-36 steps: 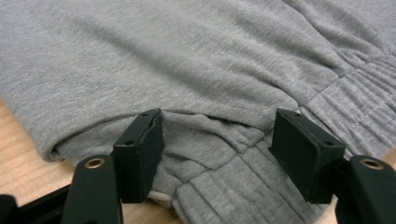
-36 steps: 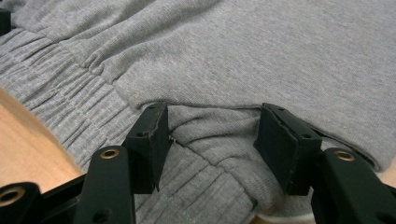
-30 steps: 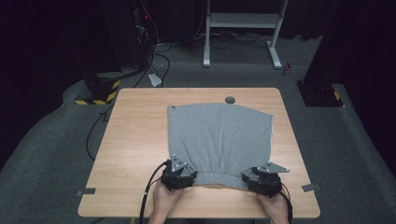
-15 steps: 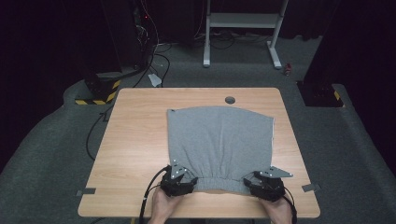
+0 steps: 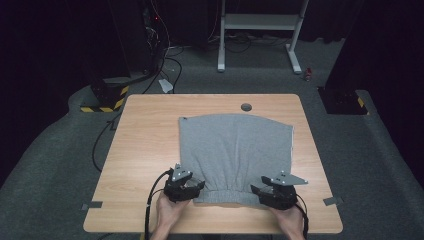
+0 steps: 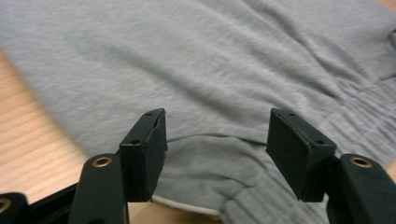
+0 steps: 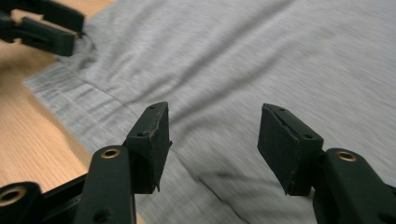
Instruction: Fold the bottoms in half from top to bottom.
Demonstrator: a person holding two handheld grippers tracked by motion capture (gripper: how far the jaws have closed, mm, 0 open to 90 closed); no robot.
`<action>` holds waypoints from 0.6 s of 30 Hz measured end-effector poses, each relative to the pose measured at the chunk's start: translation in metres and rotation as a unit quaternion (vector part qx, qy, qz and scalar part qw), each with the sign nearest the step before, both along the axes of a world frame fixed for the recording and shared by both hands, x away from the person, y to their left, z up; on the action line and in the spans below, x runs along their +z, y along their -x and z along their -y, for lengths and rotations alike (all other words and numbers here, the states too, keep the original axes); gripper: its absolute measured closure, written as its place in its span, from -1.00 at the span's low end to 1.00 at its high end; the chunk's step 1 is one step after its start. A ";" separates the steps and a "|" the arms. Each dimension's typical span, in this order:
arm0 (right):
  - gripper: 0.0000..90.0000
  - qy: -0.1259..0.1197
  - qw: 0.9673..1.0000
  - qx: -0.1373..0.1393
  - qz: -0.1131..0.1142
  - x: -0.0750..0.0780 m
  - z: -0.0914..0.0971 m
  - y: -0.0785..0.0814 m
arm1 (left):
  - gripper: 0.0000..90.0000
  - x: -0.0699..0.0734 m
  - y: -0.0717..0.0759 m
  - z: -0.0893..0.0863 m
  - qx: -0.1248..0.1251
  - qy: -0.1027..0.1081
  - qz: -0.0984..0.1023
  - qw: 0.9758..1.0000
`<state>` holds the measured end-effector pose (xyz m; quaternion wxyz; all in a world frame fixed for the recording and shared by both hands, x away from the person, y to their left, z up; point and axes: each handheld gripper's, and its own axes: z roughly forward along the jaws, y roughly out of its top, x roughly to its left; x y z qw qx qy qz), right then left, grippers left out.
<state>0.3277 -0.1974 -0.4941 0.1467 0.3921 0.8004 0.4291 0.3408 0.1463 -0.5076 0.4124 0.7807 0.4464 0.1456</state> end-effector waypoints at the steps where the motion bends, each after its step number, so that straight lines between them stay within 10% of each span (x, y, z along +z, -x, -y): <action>1: -0.02 0.002 1.000 0.010 0.000 0.000 -0.008 -0.002 | -0.15 0.000 -0.002 -0.002 0.001 -0.002 -0.002 1.000; 18: 0.08 0.056 0.989 0.130 0.033 -0.003 -0.117 -0.003 | -0.12 0.005 -0.069 -0.047 0.092 -0.016 -0.030 0.995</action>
